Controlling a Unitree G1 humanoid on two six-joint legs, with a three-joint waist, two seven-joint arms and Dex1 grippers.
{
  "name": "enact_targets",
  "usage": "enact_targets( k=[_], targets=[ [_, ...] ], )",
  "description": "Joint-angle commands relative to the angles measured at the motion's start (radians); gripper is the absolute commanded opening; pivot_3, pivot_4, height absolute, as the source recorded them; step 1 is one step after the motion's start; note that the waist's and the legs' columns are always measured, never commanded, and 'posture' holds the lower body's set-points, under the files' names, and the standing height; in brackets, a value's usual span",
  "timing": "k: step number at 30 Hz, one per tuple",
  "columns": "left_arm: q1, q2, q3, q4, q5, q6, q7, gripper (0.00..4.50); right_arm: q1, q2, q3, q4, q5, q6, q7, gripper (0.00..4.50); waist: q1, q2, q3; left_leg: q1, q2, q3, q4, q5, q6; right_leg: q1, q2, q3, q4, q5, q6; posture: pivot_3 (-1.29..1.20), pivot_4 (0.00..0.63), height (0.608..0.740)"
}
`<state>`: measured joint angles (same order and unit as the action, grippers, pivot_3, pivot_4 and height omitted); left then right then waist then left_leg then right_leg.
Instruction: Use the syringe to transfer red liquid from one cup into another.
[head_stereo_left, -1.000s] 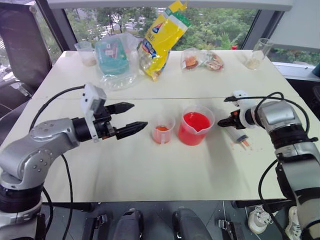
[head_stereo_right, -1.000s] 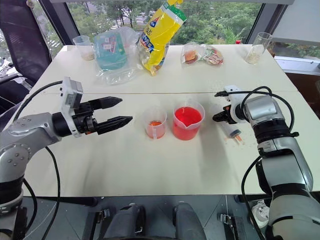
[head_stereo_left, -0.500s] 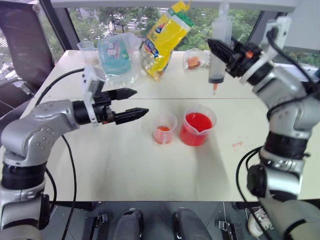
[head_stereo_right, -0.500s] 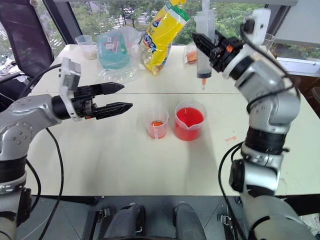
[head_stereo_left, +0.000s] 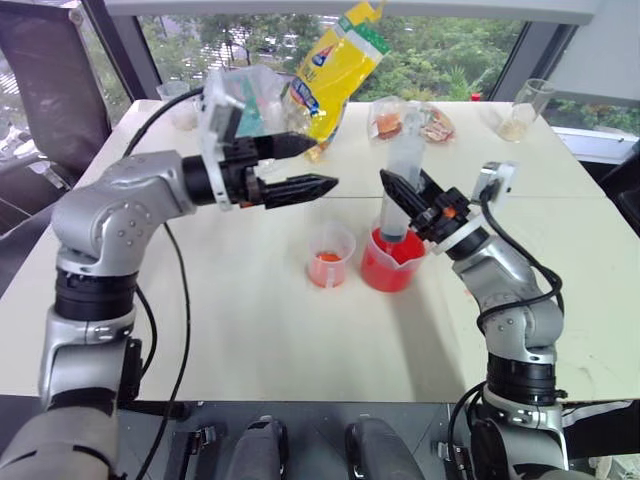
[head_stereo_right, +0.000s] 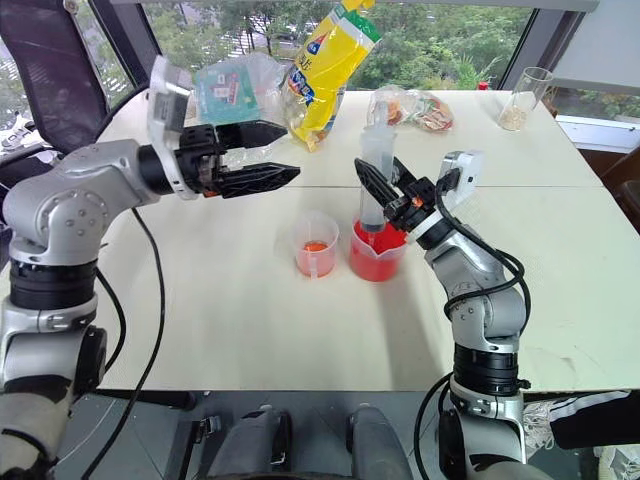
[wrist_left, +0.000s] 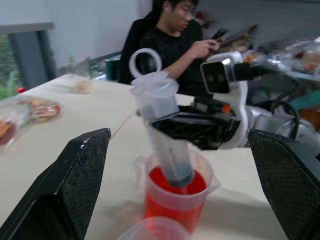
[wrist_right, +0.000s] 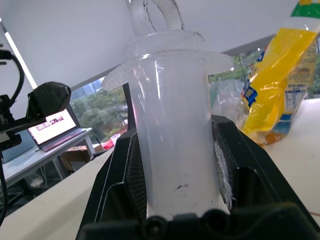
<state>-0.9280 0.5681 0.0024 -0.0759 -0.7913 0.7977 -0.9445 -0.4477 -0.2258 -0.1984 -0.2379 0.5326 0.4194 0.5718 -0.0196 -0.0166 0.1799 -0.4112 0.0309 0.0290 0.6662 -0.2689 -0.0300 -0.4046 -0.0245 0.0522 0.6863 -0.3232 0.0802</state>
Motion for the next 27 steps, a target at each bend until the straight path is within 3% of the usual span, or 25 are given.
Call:
enact_targets(
  k=[1,27],
  targets=[
    [-0.049,-0.03,-0.032,0.009,0.014,-0.009,-0.038,4.5,0.012,-0.007,0.018,0.002,-0.011,-0.056,0.008,1.41,0.001,0.0,0.0,0.0,0.0,0.0,0.0,0.0,0.0,0.0,0.0,0.0,0.0,0.0,0.0,0.0,0.15,0.74],
    [-0.19,-0.305,-0.109,0.33,0.209,-0.146,-0.116,4.5,0.052,-0.045,0.073,-0.018,-0.023,-0.1,-0.004,1.41,0.003,0.0,0.0,0.0,0.0,0.0,0.0,0.0,-0.001,0.0,0.002,0.0,0.0,0.0,0.0,0.0,0.15,0.74]
  ],
)
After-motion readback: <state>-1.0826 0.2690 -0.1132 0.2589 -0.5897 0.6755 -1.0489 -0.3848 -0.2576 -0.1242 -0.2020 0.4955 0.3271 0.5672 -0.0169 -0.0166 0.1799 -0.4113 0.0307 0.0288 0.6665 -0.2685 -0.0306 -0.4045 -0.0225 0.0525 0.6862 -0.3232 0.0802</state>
